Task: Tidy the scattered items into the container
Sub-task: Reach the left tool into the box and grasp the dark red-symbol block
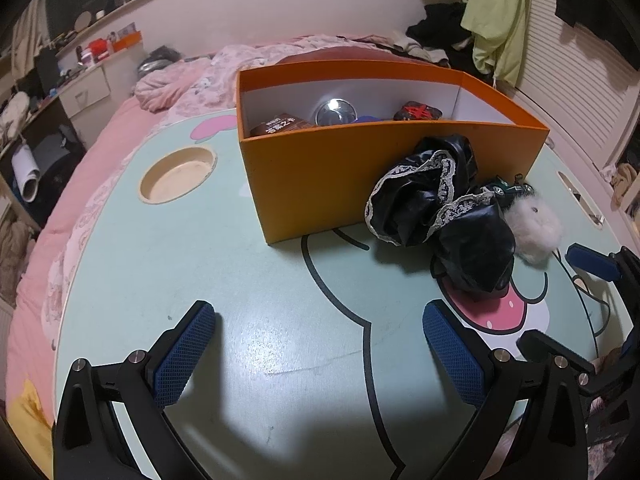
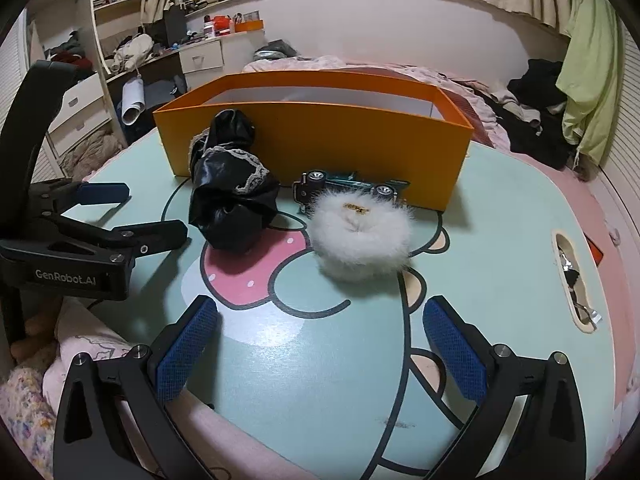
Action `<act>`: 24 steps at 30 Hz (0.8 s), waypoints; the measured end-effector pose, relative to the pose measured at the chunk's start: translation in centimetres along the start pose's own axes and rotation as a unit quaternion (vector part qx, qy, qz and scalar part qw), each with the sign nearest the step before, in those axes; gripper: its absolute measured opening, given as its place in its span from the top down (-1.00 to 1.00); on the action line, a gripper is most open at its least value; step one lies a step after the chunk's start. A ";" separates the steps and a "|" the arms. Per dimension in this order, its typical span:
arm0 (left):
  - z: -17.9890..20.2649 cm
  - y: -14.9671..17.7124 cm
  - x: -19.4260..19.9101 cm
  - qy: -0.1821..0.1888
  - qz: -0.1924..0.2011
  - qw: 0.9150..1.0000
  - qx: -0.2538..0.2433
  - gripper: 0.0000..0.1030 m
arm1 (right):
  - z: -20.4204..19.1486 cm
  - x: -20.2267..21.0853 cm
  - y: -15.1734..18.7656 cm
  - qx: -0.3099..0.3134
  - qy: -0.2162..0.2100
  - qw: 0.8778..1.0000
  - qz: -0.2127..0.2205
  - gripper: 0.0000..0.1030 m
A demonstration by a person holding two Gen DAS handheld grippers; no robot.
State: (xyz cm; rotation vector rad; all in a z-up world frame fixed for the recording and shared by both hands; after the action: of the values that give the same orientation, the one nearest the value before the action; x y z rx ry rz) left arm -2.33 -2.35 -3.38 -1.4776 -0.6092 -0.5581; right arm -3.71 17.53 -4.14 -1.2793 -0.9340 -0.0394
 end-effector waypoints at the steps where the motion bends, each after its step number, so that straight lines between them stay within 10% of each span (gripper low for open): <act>1: 0.1 0.0 0.0 0.002 0.002 1.000 -0.002 -1.00 | 0.1 0.0 0.0 -0.002 0.002 1.000 0.000 -0.99; 14: -0.2 -1.3 0.5 0.030 -0.016 0.999 -0.019 -0.96 | -0.2 -0.3 -0.2 -0.003 0.002 1.000 0.002 -0.99; 19: -0.8 -7.6 6.5 0.051 0.079 0.995 -0.023 -0.95 | -0.1 -0.4 -0.1 -0.002 -0.001 1.000 0.004 -0.99; 24: 2.8 -14.3 6.0 0.098 0.069 0.989 -0.090 -0.94 | -0.2 -0.4 -0.1 -0.002 -0.001 1.000 0.005 -0.99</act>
State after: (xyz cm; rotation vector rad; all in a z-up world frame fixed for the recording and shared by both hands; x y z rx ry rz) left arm -7.78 0.30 11.20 -1.5974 -0.3064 -0.6550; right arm -3.88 17.17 -4.33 -1.2874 -0.9301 -0.0310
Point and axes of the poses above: each gripper's, at about its wrist camera, not at the fingertips, and x roughly against the way its jaws point, z to its right, y to its underside, the point moved 4 cm from there along -x, roughly the way its jaws point, and after that the axes turned 10 degrees about z, right-handed, at the moved point
